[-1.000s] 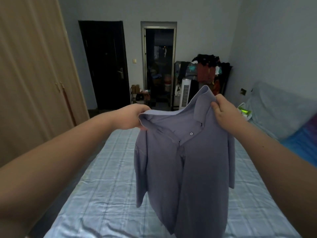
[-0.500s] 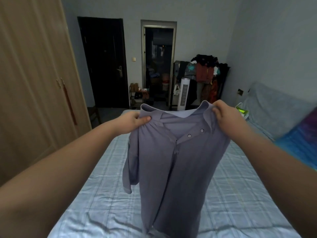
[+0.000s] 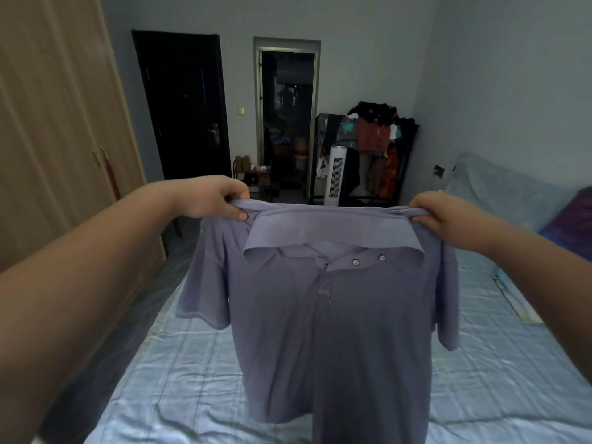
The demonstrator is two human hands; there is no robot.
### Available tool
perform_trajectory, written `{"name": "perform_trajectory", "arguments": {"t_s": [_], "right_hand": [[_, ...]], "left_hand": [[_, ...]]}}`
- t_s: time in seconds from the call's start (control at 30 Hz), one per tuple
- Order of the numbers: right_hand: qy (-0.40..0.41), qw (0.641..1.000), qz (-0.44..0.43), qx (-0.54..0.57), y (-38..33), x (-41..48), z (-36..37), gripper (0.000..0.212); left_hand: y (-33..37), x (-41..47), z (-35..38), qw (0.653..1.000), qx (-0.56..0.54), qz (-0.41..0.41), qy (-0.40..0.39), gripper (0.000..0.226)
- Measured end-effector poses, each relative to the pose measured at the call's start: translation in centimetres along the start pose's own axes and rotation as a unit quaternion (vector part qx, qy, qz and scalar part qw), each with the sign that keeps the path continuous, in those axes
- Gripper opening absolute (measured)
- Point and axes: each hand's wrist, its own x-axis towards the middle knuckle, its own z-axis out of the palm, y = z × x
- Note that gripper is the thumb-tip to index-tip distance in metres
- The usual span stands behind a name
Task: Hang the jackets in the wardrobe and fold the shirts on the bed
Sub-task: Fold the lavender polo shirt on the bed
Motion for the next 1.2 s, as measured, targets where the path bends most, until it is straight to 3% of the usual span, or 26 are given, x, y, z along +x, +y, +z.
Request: {"name": "perform_trajectory", "arguments": {"t_s": [0.1,0.23,0.43,0.5,0.57,0.67,0.73,0.8,0.87,0.9,0.97,1.03,1.07,1.13,1.2], "right_hand": [[0.017,0.998,0.052,0.025,0.6,-0.4,-0.4,0.028],[0.043,0.988,0.120,0.087,1.3,-0.8,-0.3,0.025],[0.008,0.930,0.237,0.281,3.3,-2.5,0.7,0.011],[0.006,0.917,0.258,0.305,3.9,-3.2,0.8,0.003],[0.011,0.902,0.268,0.339,4.7,-4.1,0.9,0.013],[-0.022,0.877,0.251,0.410,4.8,-6.0,0.9,0.041],[-0.036,0.833,0.234,0.500,4.9,-7.2,1.2,0.059],[-0.004,0.793,0.212,0.572,4.7,-7.8,1.4,0.051],[0.051,0.775,0.214,0.592,4.2,-8.1,1.4,0.023],[0.084,0.778,0.220,0.583,4.0,-8.2,1.2,0.007],[0.141,0.800,0.218,0.541,3.9,-8.3,1.0,0.013],[0.191,0.824,0.222,0.484,4.0,-8.2,0.7,0.012],[0.207,0.853,0.213,0.428,4.2,-8.0,0.7,0.014],[0.209,0.923,0.206,0.250,5.1,-7.5,1.3,0.020],[0.190,0.957,0.205,0.082,5.9,-7.0,2.7,0.021]], "left_hand": [[0.4,0.8,0.1,0.999,-0.032,0.025,0.034,0.023],[1.4,1.6,0.3,0.996,-0.046,0.020,0.069,0.040],[1.7,1.1,0.7,0.991,-0.118,-0.004,-0.059,0.035],[1.8,0.8,1.0,0.970,-0.218,-0.019,-0.109,0.031],[1.7,0.6,1.3,0.942,-0.300,-0.034,-0.146,0.025],[1.5,0.0,2.0,0.911,-0.366,-0.041,-0.185,0.025],[1.6,-0.6,2.5,0.889,-0.410,-0.032,-0.199,0.023],[1.4,-1.0,3.1,0.868,-0.454,-0.007,-0.200,0.018],[1.1,-1.3,3.8,0.846,-0.495,0.025,-0.197,0.023],[0.9,-1.4,4.1,0.834,-0.514,0.041,-0.195,0.032],[0.8,-1.3,4.8,0.822,-0.540,0.053,-0.174,0.044],[0.9,-0.4,5.6,0.835,-0.533,0.034,-0.134,0.050],[1.0,0.3,6.0,0.847,-0.520,0.012,-0.109,0.052],[1.3,2.0,7.2,0.878,-0.473,-0.035,-0.070,0.038],[2.5,4.0,8.9,0.914,-0.396,-0.080,-0.017,0.006]]}}
